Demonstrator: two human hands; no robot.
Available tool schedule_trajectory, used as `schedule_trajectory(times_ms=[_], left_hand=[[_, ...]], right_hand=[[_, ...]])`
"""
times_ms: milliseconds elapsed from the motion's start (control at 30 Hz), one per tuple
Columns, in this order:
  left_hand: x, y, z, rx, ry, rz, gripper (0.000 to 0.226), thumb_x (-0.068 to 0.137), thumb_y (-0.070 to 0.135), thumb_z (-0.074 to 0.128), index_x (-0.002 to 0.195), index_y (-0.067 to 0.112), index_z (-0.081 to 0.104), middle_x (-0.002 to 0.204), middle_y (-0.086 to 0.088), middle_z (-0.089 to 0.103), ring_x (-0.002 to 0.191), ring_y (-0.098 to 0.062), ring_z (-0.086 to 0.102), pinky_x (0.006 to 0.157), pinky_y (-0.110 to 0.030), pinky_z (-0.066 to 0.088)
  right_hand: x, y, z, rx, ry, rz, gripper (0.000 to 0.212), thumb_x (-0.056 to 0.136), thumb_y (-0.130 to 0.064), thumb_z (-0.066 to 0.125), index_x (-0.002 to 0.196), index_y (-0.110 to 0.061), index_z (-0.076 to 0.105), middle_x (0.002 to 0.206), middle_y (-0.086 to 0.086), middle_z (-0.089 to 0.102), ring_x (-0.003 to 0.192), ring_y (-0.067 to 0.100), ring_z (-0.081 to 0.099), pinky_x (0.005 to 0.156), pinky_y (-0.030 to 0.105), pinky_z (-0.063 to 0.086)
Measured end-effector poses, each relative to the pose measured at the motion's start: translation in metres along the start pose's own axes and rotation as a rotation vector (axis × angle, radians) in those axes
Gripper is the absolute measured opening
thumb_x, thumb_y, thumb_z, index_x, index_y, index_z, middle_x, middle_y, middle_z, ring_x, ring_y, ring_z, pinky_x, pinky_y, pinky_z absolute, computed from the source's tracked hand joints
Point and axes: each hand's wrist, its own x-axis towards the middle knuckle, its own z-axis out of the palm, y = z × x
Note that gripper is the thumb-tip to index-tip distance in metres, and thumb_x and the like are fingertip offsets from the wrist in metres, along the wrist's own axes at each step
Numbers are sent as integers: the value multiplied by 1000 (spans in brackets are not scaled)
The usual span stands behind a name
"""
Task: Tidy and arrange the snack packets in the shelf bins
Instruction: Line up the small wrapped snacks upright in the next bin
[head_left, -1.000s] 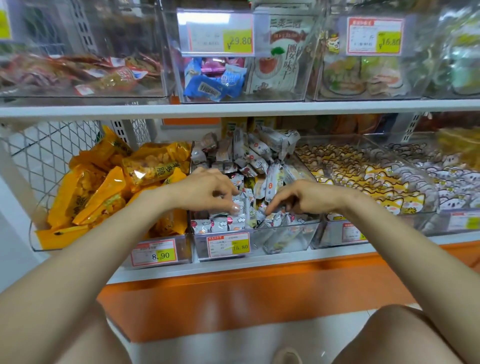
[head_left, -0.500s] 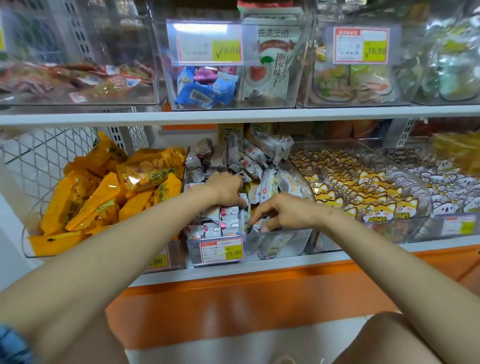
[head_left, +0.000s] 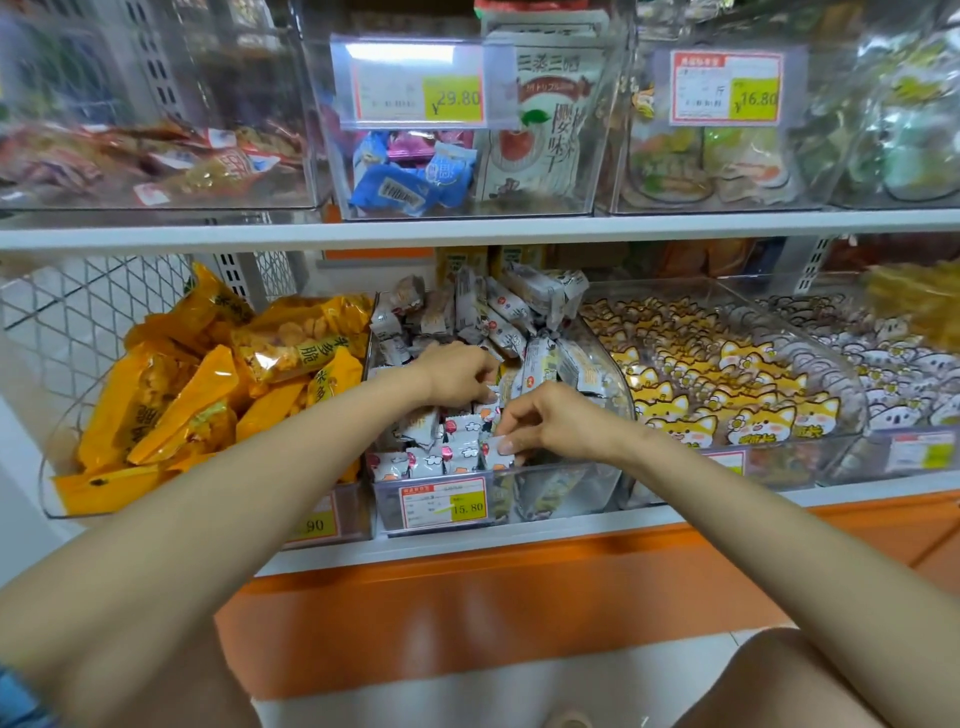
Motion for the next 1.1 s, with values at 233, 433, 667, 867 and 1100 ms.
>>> schedule_trajectory(times_ms=[233,433,667,867,1100], left_hand=[[-20,6,-14,-124,-45,174,19,88,25,64,75,19,52,64,10,48,60,-6,42,60,-28,29],[-34,8,-7,-148,-104,222,11,89,21,62,79,20,58,69,10,55,64,-3,48,63,-24,36],[-68,-14,-32,-59,71,176,44,78,50,67,115,27,59,102,8,54,100,-7,42,87,-28,36],[-92,-33,-31,150,-166,91,67,72,56,69,131,45,39,149,13,20,136,-15,16,106,-36,15],[-94,-30,-24,200,-47,67,61,71,52,73,120,36,40,140,11,30,127,-13,31,84,-29,20]], right_hand=[[-9,-9,-31,-165,327,-95,3,81,-15,72,80,-13,70,77,6,69,71,10,58,64,16,43],[-5,2,-16,-67,118,21,35,83,-17,71,115,-15,58,96,4,72,92,15,65,86,26,50],[4,6,-8,-212,19,-22,21,90,-23,63,107,-12,67,96,1,65,89,10,56,75,15,39],[4,7,-9,-188,-13,6,31,94,-24,56,98,5,67,112,19,66,99,19,62,82,24,42],[-7,-3,-12,-149,-56,-12,45,92,-44,48,121,-13,63,132,2,57,110,6,53,93,21,40]])
